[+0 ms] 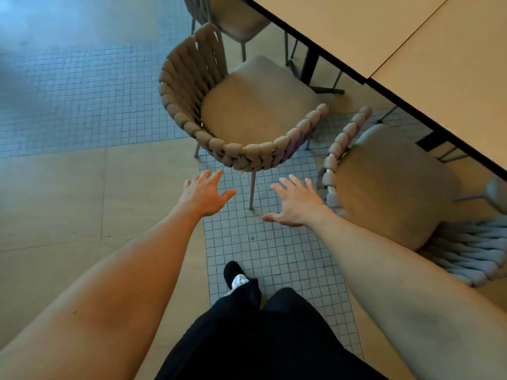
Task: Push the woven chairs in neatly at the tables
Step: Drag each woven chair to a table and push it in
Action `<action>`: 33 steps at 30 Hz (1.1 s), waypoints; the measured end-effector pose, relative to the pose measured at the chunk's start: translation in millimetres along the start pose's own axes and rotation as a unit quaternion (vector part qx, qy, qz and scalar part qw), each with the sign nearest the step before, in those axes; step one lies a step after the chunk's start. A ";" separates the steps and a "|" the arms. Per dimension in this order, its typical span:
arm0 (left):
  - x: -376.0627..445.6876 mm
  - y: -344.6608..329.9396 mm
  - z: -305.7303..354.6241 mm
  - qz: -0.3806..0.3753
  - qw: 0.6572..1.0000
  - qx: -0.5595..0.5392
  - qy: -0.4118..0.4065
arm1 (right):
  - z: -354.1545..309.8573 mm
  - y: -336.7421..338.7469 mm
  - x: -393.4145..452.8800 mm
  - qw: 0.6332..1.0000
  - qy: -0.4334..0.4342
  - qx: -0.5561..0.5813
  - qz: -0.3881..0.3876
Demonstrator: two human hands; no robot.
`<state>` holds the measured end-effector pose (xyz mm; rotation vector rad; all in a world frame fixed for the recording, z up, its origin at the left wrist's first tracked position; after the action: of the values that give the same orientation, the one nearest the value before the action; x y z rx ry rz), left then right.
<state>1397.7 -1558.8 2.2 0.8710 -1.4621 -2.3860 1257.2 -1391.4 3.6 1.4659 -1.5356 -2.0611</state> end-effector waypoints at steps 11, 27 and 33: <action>33.1 33.4 -56.1 0.007 1.000 -0.001 0.009 | -52.4 41.2 57.1 1.000 0.025 -0.012 0.009; 141.8 70.4 -108.3 -0.016 0.999 0.035 -0.012 | -69.4 83.9 169.1 0.999 0.029 -0.011 -0.017; 178.2 68.7 -128.2 -0.051 0.996 0.050 -0.058 | -80.6 75.2 194.0 0.999 -0.006 0.010 -0.046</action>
<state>1320.9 -1769.8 -47.7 0.8626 -1.6293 -2.4935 1194.8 -1599.2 -48.5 1.5638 -1.5242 -2.1142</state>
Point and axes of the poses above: each hand's wrist, its own x-axis towards the middle knuckle, its own y-axis out of the back of the hand, z = x × y, the point moved 10 cm from there along x, towards the middle knuckle, and after that the axes turned 12 degrees about -y, right-handed, at the moved point
